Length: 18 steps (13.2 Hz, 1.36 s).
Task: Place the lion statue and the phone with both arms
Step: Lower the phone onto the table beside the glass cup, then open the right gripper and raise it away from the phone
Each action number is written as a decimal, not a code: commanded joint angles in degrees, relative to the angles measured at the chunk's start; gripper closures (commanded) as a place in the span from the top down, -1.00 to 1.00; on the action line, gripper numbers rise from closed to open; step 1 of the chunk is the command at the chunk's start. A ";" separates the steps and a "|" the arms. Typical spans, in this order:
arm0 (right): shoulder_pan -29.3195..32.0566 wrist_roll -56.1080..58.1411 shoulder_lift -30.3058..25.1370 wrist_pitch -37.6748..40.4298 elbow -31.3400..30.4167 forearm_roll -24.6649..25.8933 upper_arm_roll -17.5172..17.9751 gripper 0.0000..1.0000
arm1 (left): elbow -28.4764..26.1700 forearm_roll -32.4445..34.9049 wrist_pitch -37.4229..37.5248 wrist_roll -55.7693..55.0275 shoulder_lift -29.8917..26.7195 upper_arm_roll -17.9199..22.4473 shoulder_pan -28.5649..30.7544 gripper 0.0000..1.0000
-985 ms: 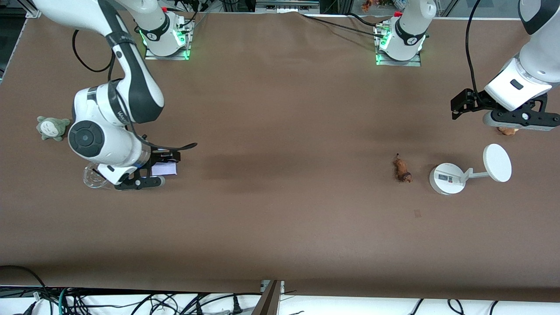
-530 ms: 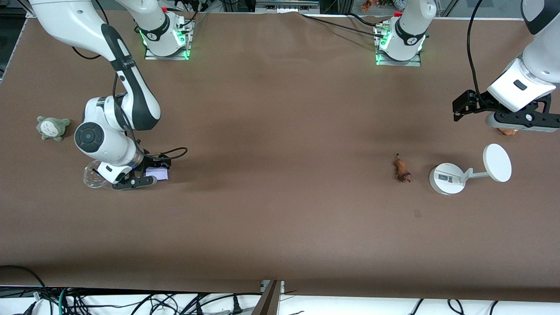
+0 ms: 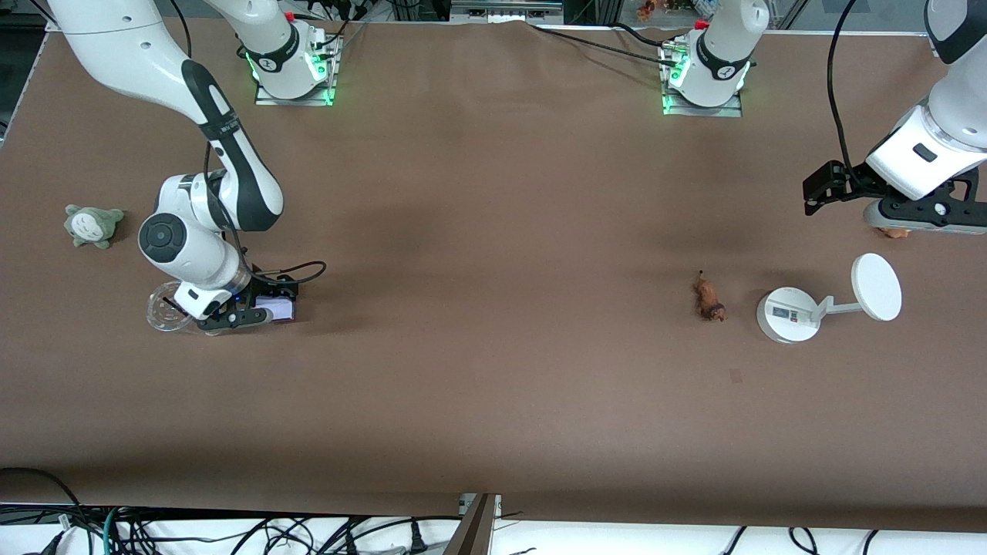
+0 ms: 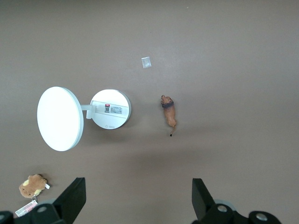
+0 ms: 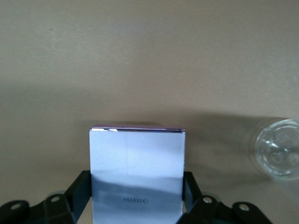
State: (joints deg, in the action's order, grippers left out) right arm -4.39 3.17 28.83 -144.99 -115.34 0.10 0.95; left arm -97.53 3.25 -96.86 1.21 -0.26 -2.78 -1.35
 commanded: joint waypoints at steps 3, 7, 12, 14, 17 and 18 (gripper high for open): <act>2.01 1.40 0.61 -2.67 -0.76 -3.25 0.55 -0.69 | 1.65 -0.17 0.88 0.46 0.79 -0.11 0.21 1.00; 2.11 1.67 0.96 -2.67 -0.58 -4.49 0.55 -0.11 | 1.65 -0.17 0.88 0.45 0.70 -0.38 0.12 1.00; 2.02 1.58 0.88 -2.23 -0.41 -4.49 0.72 0.94 | 1.65 -0.17 0.79 0.45 0.79 -0.38 0.12 1.00; 2.02 1.58 0.18 -1.79 -0.41 -4.49 0.90 0.98 | 1.65 -0.17 0.70 0.45 0.88 -0.29 0.12 1.00; 1.76 1.05 -4.99 5.73 0.20 -4.49 1.34 0.97 | 1.65 -0.17 0.70 0.19 0.88 -0.38 -0.05 1.00; 1.67 0.79 -7.45 10.64 0.73 -4.49 1.34 0.98 | 1.65 -0.17 0.70 0.10 0.79 -0.38 -0.05 1.00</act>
State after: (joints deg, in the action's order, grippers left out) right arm -3.03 3.20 27.44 -141.89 -114.29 -2.73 1.62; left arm -97.53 3.25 -96.86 1.22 -0.23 -2.97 -1.39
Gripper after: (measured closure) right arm 0.013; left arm 0.000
